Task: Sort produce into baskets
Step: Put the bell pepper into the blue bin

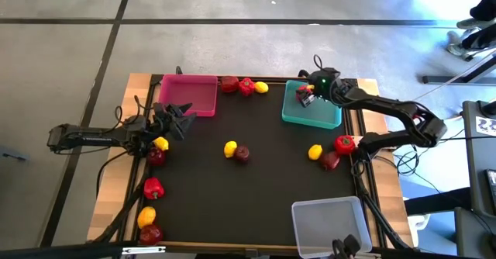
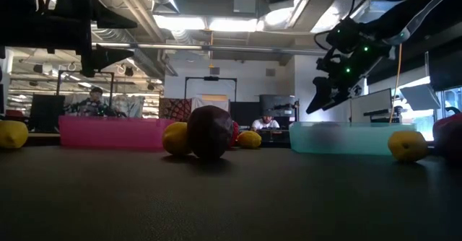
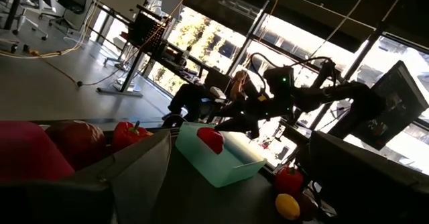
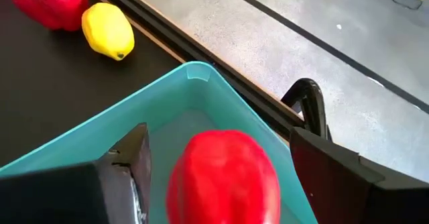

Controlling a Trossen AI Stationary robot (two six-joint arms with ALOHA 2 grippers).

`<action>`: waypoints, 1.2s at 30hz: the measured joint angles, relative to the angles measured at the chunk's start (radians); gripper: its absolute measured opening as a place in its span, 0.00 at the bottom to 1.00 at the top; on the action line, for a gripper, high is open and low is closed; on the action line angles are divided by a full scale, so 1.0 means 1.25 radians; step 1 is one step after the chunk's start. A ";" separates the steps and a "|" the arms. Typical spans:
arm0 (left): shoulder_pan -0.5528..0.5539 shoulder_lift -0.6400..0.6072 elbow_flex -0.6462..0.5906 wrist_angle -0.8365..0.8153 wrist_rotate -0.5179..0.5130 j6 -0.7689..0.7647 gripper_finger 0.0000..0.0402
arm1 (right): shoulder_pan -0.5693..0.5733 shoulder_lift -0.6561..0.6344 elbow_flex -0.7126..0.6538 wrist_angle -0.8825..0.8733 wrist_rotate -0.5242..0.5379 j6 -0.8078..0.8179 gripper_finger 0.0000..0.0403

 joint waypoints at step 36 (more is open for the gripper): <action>0.000 0.000 0.000 -0.002 0.000 0.000 0.87 | 0.207 -0.056 0.000 0.292 -0.033 0.113 0.66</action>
